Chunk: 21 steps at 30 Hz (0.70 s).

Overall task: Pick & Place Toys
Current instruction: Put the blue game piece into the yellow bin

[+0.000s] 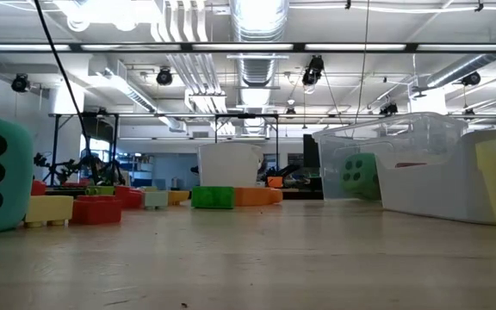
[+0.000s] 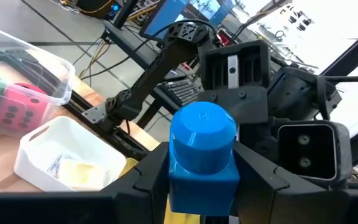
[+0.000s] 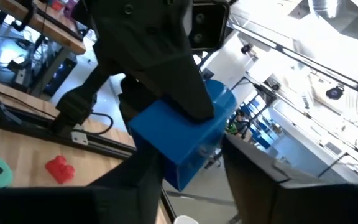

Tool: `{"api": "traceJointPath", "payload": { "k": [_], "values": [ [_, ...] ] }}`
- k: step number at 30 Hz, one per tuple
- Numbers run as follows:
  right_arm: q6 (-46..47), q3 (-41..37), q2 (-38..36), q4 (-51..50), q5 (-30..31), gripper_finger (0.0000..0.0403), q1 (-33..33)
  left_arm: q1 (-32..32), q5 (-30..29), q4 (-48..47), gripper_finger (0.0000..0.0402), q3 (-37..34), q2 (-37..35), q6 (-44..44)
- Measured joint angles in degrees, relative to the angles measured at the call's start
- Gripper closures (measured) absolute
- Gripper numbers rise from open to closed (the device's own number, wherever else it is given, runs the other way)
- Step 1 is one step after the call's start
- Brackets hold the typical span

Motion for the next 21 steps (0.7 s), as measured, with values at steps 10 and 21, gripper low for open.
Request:
{"api": "traceJointPath", "payload": {
  "k": [10,21],
  "values": [
    [-0.5,0.0,0.0,1.1,0.2,0.0364,0.0,0.0,0.3,1.4,0.0268,-0.4,0.2,0.0],
    [0.4,0.0,-0.1,1.1,-1.2,0.0395,-0.2,0.0,2.0,0.4,0.0157,-1.0,0.7,0.8]
  ]
}}
